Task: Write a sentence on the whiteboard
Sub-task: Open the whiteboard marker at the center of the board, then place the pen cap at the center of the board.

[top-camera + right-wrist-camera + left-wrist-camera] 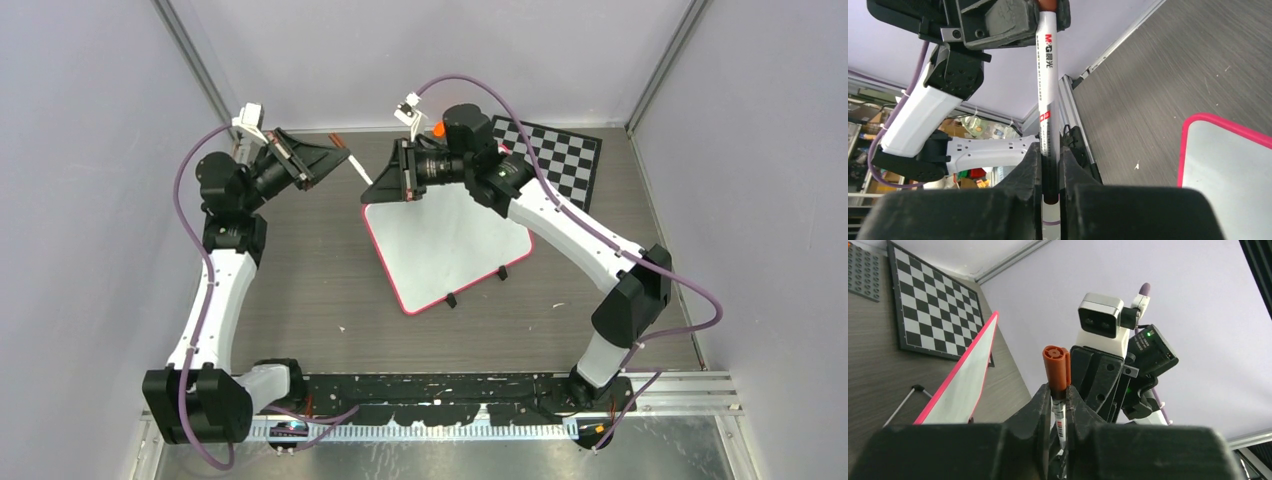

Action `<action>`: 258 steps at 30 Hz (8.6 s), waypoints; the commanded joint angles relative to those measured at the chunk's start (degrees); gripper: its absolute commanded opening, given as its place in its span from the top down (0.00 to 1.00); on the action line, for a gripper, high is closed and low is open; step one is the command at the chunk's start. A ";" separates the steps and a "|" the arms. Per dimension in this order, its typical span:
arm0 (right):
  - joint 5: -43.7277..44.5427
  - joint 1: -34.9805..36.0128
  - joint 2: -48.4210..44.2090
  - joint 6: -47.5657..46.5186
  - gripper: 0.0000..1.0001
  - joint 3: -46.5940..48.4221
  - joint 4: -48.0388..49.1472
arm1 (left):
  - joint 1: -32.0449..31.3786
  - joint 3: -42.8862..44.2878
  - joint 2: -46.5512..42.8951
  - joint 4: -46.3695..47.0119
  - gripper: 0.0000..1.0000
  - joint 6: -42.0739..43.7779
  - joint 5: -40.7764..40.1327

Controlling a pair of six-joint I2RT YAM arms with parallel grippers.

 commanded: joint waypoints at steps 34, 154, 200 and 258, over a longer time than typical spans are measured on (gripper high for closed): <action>-12.35 -3.63 -20.91 -51.66 1.00 -9.10 -52.47 | -25.85 25.41 8.31 -71.12 0.51 75.64 16.52; -18.57 -13.69 -19.72 8.85 0.61 -20.10 8.51 | -17.74 -2.34 5.98 5.83 1.00 7.67 9.66; -14.39 -27.63 -28.39 -23.46 1.00 -18.93 -29.33 | 20.23 19.90 8.07 -80.41 1.00 85.30 -2.16; -1.81 -20.60 -17.24 -40.32 1.00 -12.22 -40.32 | -3.78 -0.94 27.97 -73.90 0.37 98.53 -44.67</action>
